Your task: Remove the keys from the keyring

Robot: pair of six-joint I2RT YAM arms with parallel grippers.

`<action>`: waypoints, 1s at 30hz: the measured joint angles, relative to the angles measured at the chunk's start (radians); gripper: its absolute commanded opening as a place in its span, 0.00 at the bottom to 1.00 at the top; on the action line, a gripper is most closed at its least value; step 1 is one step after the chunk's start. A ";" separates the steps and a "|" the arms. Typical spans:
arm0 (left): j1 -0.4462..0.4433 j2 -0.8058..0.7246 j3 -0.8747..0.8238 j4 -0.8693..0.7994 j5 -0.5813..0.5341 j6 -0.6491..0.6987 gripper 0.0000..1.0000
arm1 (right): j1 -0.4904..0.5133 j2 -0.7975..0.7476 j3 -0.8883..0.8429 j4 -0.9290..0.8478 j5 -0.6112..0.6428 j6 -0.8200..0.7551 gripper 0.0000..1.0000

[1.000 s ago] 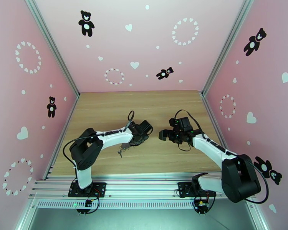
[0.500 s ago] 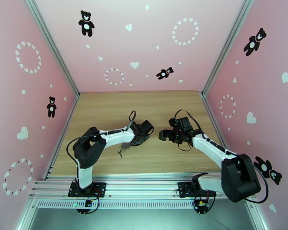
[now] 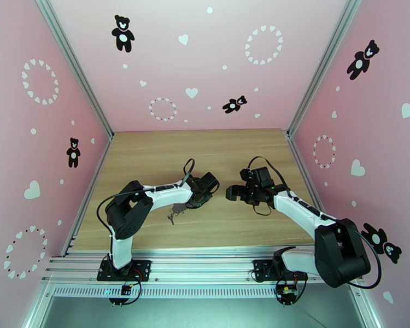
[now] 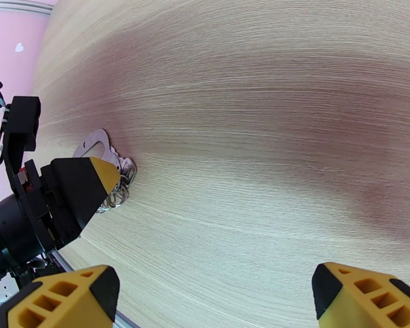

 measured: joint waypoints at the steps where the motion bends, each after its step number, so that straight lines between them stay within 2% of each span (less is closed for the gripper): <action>1: 0.000 0.000 0.000 -0.002 0.000 0.001 0.11 | 0.000 0.000 0.000 0.001 -0.004 0.000 0.99; 4: 0.000 0.000 0.000 -0.005 -0.003 0.003 0.06 | 0.000 0.000 0.000 0.002 -0.014 -0.002 0.99; 14: 0.000 -0.051 -0.001 -0.051 -0.035 0.037 0.00 | 0.028 -0.016 0.003 -0.001 -0.032 -0.024 0.99; 23: 0.000 -0.324 -0.072 -0.126 -0.105 0.137 0.00 | 0.122 -0.130 0.031 -0.005 0.002 -0.072 0.99; 30: 0.000 -0.505 -0.070 -0.206 -0.127 0.263 0.00 | 0.262 -0.227 0.042 0.047 0.093 -0.170 0.97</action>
